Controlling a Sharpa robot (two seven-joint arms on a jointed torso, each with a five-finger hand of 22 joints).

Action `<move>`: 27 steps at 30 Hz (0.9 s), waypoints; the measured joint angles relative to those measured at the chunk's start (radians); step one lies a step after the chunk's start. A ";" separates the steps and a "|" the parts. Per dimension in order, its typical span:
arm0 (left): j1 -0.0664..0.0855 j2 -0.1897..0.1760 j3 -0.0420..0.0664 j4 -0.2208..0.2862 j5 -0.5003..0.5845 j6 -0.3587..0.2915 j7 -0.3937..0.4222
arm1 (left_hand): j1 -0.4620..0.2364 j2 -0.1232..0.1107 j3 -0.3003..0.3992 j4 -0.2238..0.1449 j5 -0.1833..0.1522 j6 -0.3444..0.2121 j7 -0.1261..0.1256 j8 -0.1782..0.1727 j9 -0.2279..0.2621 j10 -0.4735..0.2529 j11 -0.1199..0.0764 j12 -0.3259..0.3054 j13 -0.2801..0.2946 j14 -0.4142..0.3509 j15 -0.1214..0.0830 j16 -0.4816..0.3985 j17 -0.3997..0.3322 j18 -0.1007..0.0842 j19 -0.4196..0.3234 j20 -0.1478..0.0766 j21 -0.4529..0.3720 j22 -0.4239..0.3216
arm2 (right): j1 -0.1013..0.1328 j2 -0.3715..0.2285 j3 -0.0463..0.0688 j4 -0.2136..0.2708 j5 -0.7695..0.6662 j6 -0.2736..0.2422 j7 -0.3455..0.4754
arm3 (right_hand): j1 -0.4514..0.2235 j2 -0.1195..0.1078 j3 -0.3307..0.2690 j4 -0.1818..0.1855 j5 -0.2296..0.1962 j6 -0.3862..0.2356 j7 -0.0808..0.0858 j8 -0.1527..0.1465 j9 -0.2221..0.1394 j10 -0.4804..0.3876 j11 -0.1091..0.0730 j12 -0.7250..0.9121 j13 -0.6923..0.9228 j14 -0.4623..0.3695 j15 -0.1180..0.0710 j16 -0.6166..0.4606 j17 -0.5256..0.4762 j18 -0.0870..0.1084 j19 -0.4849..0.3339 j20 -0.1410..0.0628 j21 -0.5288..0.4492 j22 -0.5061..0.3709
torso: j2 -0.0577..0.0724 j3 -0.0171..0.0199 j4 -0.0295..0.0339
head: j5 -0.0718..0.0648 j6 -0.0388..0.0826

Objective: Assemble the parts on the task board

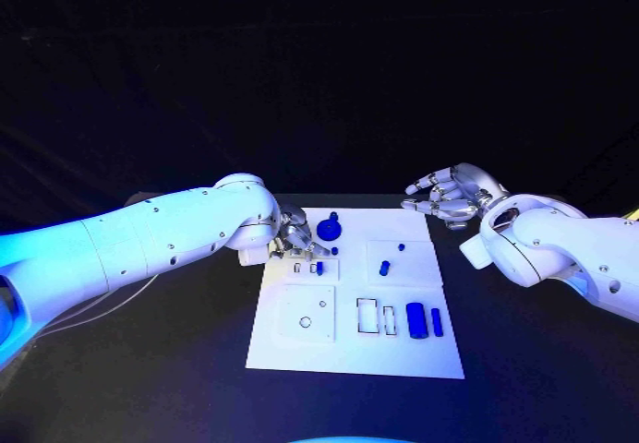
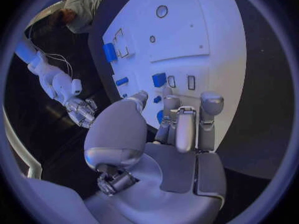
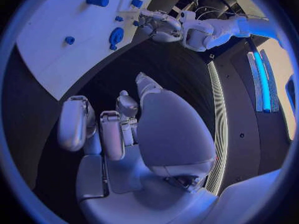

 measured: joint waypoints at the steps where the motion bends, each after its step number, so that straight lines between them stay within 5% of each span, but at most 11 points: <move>1: 0.000 0.002 -0.001 -0.002 -0.001 0.002 0.000 | 0.000 0.000 0.000 0.000 0.000 0.000 0.000 0.000 0.000 0.000 0.000 0.000 0.000 0.000 0.000 0.000 0.000 0.000 0.000 0.000 0.000 0.000 | 0.000 0.000 0.000 0.000 0.000 0.000 0.000 | 0.000 0.000 0.000 0.000 0.000 0.000 0.000 0.000 0.000 0.000 0.000 0.000 0.000 0.000 0.000 0.000 0.000 0.000 0.000 0.000 0.000 0.000 | 0.000 -0.0002 0.0000 | -0.001 0.000; 19: -0.001 0.029 -0.018 -0.025 0.006 0.037 -0.003 | 0.000 0.000 0.000 0.000 0.000 -0.005 0.005 0.000 0.006 0.000 0.000 0.000 0.000 0.000 0.000 0.000 0.000 0.000 0.000 0.000 0.000 0.006 | 0.001 0.004 0.000 -0.004 -0.001 0.001 -0.001 | 0.000 0.000 0.000 0.000 0.000 -0.002 0.001 0.000 0.000 0.000 0.000 0.000 -0.001 0.000 0.000 0.000 0.000 0.000 0.000 0.000 0.000 0.000 | 0.001 -0.0014 0.0023 | 0.001 -0.008; 20: -0.001 0.030 -0.018 -0.025 0.006 0.038 -0.003 | 0.000 0.000 0.000 0.000 0.000 -0.005 0.005 0.000 0.007 0.000 0.000 0.000 0.000 0.000 0.000 0.000 0.000 -0.022 0.000 0.000 0.000 0.007 | 0.001 0.004 0.000 -0.005 -0.001 0.001 -0.001 | 0.000 0.000 0.000 0.000 0.000 -0.002 0.001 0.000 0.000 0.000 0.000 0.000 -0.001 0.000 0.000 0.000 0.000 0.000 0.000 0.000 0.000 0.000 | 0.001 -0.0013 0.0023 | 0.001 -0.008; 27: -0.001 0.031 -0.020 -0.025 0.013 0.045 -0.003 | 0.007 0.007 0.000 0.000 0.000 -0.015 0.005 0.000 0.012 0.000 0.000 0.000 0.000 0.000 0.000 0.000 0.000 -0.022 0.000 0.000 0.012 0.014 | 0.001 0.005 0.000 -0.005 -0.001 0.002 -0.001 | 0.000 0.000 0.000 0.000 0.000 -0.002 0.001 0.000 0.000 0.000 0.000 0.000 -0.001 0.000 0.000 0.000 0.000 0.000 -0.001 -0.002 0.000 0.000 | 0.001 -0.0011 0.0022 | 0.000 -0.012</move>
